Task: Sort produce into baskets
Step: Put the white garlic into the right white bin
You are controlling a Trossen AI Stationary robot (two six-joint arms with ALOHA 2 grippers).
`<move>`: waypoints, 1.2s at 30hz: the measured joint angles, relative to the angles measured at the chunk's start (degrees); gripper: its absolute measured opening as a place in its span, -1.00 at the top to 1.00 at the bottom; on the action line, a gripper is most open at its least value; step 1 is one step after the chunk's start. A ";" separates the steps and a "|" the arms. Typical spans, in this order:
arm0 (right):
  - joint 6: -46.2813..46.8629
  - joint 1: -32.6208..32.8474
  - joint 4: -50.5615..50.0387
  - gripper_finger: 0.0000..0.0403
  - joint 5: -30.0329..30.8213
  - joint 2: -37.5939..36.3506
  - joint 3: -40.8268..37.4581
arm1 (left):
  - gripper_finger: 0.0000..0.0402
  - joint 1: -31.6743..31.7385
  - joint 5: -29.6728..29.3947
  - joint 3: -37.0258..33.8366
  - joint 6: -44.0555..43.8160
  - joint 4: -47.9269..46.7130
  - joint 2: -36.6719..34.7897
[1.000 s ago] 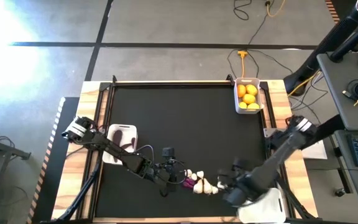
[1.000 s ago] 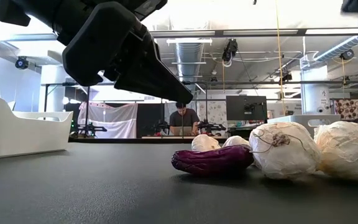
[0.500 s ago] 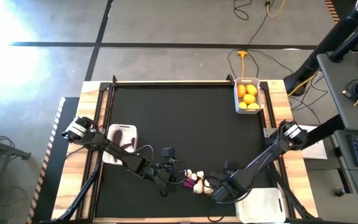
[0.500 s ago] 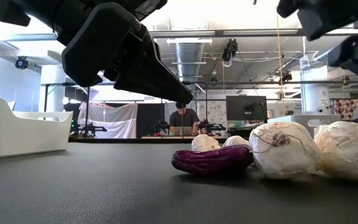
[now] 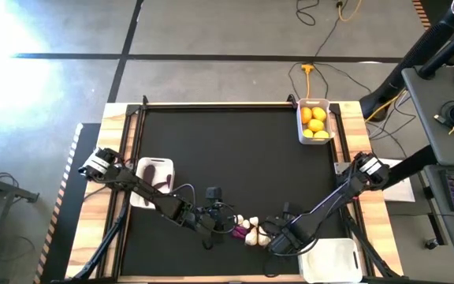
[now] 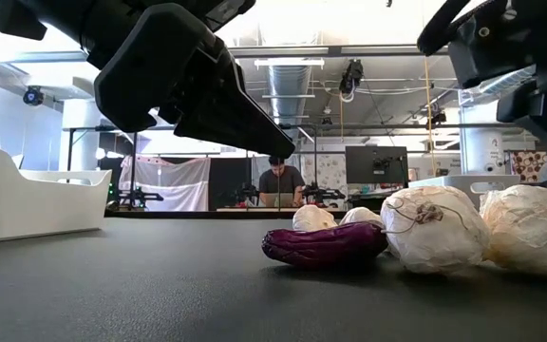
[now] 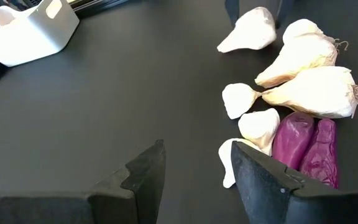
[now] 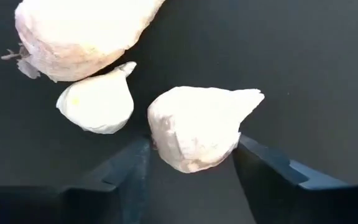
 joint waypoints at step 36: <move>57.59 24.92 -9.47 0.58 -18.41 -10.91 0.58 | 0.17 -0.02 0.04 -0.04 0.33 2.36 0.00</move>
